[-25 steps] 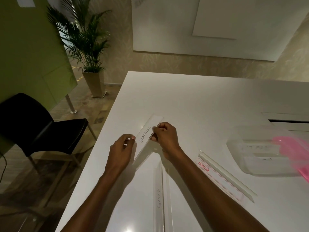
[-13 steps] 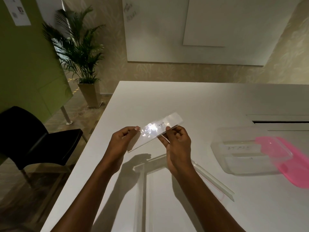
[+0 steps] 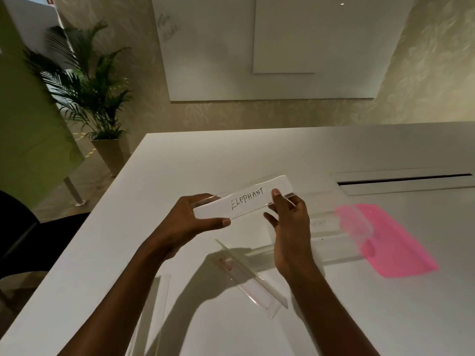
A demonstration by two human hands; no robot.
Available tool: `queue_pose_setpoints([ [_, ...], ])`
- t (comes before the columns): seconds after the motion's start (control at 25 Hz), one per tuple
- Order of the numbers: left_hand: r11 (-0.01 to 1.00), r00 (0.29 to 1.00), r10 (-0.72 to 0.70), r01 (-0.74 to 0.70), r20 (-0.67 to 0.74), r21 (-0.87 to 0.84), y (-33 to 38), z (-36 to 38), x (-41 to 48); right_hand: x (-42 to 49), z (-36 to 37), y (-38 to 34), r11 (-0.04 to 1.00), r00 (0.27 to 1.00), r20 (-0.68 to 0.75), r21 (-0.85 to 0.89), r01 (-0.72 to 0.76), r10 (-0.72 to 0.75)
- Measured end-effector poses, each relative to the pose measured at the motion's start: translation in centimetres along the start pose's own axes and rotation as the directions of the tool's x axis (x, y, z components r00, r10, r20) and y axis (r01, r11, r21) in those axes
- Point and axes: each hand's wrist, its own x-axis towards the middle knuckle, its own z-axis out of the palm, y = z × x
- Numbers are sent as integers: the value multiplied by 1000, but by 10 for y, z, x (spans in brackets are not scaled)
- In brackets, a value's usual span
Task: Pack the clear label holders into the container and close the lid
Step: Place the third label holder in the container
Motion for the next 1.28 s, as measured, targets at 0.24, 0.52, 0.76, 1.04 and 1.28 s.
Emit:
queue_pose_setpoints([
  [0.24, 1000, 995, -15, 14, 102, 19, 11, 63, 36, 53, -90, -37, 988, 960, 270, -111, 110, -76],
  [0.52, 994, 999, -43, 42, 4, 101, 22, 112, 77, 119, -158, -78, 825, 891, 438, -457, 332, -116],
  [0.76, 939, 983, -32, 91, -179, 332, 19, 140, 107, 176, -189, -79, 501, 848, 525, -718, 484, -67],
  [1.04, 770, 981, 60, 72, -185, 634, 0, 172, 132, 201, -188, -53, 37, 791, 606, -795, 605, 83],
  [1.28, 596, 992, -63, 123, -106, 794, -22, 190, 146, 203, -187, -27, -322, 792, 600, -732, 601, 112],
])
